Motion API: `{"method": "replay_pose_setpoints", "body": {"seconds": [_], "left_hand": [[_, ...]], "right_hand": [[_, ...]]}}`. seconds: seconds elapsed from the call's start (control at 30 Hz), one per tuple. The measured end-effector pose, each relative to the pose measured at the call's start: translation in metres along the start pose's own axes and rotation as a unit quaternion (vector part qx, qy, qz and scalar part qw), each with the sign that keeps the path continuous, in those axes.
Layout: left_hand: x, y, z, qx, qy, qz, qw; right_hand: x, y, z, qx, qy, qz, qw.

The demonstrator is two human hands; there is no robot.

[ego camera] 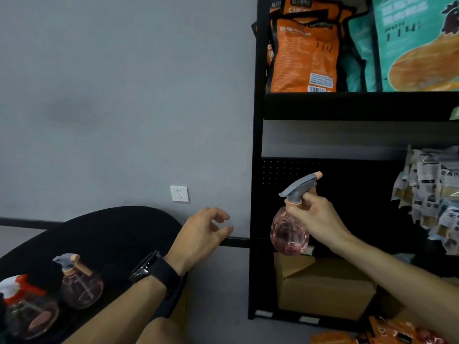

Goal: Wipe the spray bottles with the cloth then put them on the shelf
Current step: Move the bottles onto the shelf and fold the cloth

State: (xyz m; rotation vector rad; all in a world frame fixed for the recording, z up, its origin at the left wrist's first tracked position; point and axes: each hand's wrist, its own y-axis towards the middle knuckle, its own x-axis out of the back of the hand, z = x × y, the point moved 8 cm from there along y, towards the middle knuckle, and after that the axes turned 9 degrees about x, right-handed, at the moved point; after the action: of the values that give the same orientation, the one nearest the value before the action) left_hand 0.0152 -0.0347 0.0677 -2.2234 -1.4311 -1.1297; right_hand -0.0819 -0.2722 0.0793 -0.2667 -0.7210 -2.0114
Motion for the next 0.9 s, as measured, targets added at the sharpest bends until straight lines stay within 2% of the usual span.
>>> {"method": "replay_pose_setpoints", "body": {"seconds": [0.43,0.9], "left_hand": [[-0.019,0.022,0.015,0.002,0.005,0.019,1.000],[-0.037,0.035,0.037,0.023,0.026,0.035,0.999]], "right_hand": [[-0.025,0.069,-0.060,-0.044,0.026,-0.035,0.998],[-0.052,0.079,-0.091,-0.073,0.037,-0.046,0.996]]}}
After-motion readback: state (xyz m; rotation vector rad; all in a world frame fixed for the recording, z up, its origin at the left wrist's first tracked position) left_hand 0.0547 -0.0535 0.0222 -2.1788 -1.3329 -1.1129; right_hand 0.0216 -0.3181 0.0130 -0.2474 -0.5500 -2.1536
